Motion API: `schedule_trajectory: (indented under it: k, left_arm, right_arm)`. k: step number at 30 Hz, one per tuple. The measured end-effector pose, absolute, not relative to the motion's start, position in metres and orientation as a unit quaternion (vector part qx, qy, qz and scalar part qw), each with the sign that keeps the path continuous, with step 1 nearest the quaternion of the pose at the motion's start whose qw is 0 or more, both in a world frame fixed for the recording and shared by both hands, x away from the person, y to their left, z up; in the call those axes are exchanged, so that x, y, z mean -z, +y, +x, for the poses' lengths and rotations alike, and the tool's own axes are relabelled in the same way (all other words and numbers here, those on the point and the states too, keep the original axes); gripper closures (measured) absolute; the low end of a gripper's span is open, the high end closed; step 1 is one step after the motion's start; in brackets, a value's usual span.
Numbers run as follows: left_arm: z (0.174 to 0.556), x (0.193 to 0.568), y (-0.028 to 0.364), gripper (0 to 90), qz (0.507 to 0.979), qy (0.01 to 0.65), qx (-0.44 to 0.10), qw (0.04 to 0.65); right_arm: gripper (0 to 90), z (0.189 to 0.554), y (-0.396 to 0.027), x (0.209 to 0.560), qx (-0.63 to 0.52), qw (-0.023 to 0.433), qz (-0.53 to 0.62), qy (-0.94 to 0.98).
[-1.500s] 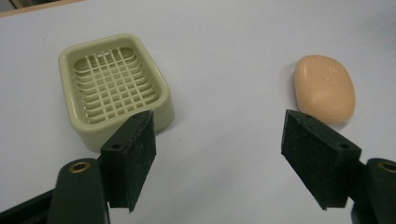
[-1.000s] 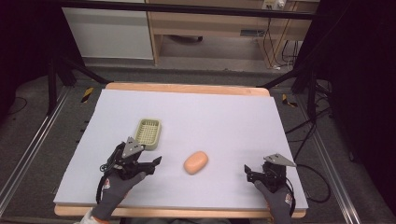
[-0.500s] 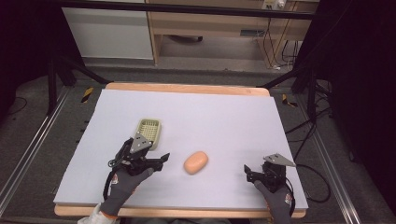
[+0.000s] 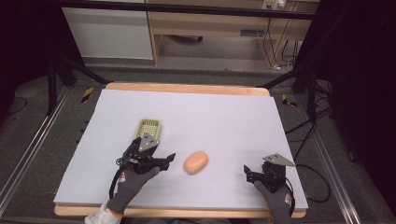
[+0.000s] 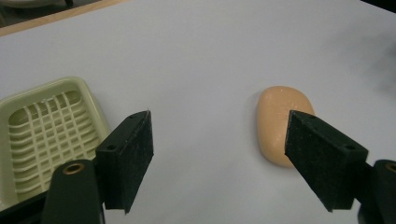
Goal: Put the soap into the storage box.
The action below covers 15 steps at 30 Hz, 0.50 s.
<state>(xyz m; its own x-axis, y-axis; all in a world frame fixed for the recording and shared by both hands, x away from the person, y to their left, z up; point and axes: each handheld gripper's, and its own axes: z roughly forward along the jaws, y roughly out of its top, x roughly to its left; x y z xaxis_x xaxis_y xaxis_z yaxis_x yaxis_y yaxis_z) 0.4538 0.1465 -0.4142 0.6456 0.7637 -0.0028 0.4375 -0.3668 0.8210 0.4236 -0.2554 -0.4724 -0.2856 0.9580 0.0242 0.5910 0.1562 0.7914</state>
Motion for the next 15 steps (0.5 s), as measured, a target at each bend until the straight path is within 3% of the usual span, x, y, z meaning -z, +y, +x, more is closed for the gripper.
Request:
schedule_trajectory:
  k: [15]
  left_arm:
    - [0.461, 0.421, 0.124, 22.6, 0.817, 0.362, -0.181, 0.41]
  right_arm:
    - [8.5, 0.424, -0.255, 0.472, -0.361, 0.252, 0.541, 0.717]
